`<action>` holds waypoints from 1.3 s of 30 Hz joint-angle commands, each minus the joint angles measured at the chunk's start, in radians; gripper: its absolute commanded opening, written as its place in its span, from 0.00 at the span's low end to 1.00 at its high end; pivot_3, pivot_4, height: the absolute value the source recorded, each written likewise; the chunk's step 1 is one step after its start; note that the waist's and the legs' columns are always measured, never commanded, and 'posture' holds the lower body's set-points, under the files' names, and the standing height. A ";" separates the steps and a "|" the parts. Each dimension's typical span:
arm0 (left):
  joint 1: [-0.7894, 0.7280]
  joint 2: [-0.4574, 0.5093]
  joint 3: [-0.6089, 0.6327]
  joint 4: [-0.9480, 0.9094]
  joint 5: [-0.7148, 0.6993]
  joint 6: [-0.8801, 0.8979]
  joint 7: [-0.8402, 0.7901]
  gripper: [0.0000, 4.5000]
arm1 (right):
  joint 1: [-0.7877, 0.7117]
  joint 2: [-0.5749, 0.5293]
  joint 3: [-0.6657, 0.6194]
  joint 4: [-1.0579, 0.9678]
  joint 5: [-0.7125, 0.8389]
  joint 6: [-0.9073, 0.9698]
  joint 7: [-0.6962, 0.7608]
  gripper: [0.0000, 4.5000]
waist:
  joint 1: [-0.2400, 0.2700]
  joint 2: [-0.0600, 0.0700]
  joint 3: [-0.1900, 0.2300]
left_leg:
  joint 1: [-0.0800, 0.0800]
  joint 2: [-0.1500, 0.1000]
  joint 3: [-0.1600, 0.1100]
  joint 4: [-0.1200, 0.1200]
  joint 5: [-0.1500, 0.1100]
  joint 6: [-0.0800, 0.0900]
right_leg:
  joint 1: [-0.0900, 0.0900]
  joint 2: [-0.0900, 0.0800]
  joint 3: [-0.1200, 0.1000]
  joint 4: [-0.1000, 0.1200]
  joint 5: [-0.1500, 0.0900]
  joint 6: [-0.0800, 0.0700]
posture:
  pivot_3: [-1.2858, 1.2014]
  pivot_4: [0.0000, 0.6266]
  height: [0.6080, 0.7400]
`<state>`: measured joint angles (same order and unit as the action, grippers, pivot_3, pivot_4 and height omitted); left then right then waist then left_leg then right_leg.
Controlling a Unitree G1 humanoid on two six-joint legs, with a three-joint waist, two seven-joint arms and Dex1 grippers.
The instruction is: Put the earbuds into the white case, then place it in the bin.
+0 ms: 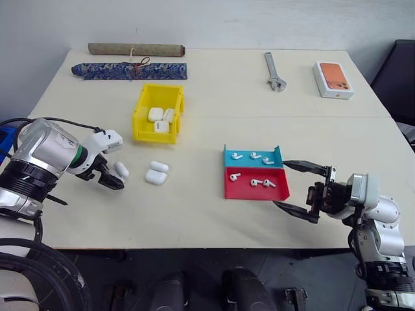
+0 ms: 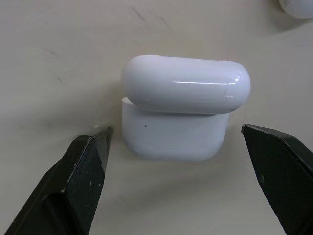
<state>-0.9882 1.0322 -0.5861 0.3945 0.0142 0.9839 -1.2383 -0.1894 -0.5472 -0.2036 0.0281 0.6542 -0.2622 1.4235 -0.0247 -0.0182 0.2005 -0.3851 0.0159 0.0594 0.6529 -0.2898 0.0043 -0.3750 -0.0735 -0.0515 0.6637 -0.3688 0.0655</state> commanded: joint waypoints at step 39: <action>0.412 -0.030 0.713 -0.341 -0.295 -0.211 -0.193 0.61 | 0.017 -0.046 -0.050 -0.049 -0.015 0.010 -0.058 1.00 | -0.006 0.001 0.000 | -0.002 -0.001 -0.003 0.008 0.000 0.002 | 0.000 -0.003 -0.002 0.009 0.000 0.000 | 0.52 0.24 1.00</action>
<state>-0.6221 0.9981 -0.0132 0.1619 -0.1253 0.8328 -1.3173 -0.1789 -0.5629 -0.2078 0.0123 0.6294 -0.2575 1.3803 -0.0307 -0.0174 0.2002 -0.3869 0.0152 0.0570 0.6612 -0.2901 0.0064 -0.3754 -0.0769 -0.0536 0.6723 -0.3687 0.0656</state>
